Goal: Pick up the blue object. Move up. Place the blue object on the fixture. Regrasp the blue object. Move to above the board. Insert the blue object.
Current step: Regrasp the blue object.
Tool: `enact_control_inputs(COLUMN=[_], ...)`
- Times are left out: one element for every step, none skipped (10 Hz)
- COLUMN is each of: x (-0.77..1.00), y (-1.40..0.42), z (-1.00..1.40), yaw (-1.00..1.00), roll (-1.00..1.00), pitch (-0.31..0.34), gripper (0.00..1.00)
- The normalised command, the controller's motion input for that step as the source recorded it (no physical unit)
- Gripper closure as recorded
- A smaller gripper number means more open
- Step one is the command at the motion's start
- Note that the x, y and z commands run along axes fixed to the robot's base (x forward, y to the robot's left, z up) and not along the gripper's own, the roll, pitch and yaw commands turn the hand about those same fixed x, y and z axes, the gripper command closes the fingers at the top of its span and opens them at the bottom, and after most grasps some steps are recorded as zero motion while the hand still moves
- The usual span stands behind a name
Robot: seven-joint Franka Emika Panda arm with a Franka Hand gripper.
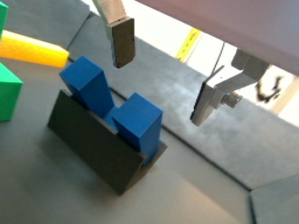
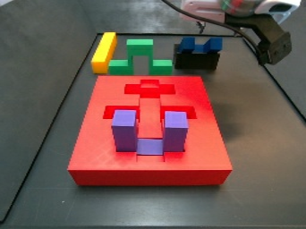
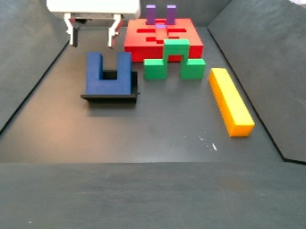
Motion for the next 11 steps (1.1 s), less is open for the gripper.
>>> enact_control_inputs(x=[0.57, 0.56, 0.29, 0.09, 0.01, 0.33, 0.37, 0.18, 0.02, 0.00, 0.37], y=[0.00, 0.00, 0.02, 0.00, 0.01, -0.04, -0.09, -0.03, -0.07, -0.09, -0.14], z=[0.00, 0.00, -0.04, -0.03, -0.02, -0.19, -0.30, -0.24, -0.21, -0.14, -0.03], yaw=[0.05, 0.11, 0.19, 0.18, 0.04, 0.22, 0.65, 0.69, 0.67, 0.68, 0.49], roll=[0.46, 0.43, 0.36, 0.19, 0.04, 0.15, 0.13, 0.24, 0.25, 0.28, 0.35], pitch=[0.000, 0.000, 0.000, 0.049, 0.003, 0.049, 0.000, -0.006, 0.000, 0.000, 0.089], gripper=[0.00, 0.00, 0.00, 0.00, 0.00, 0.00, 0.00, 0.00, 0.00, 0.00, 0.00])
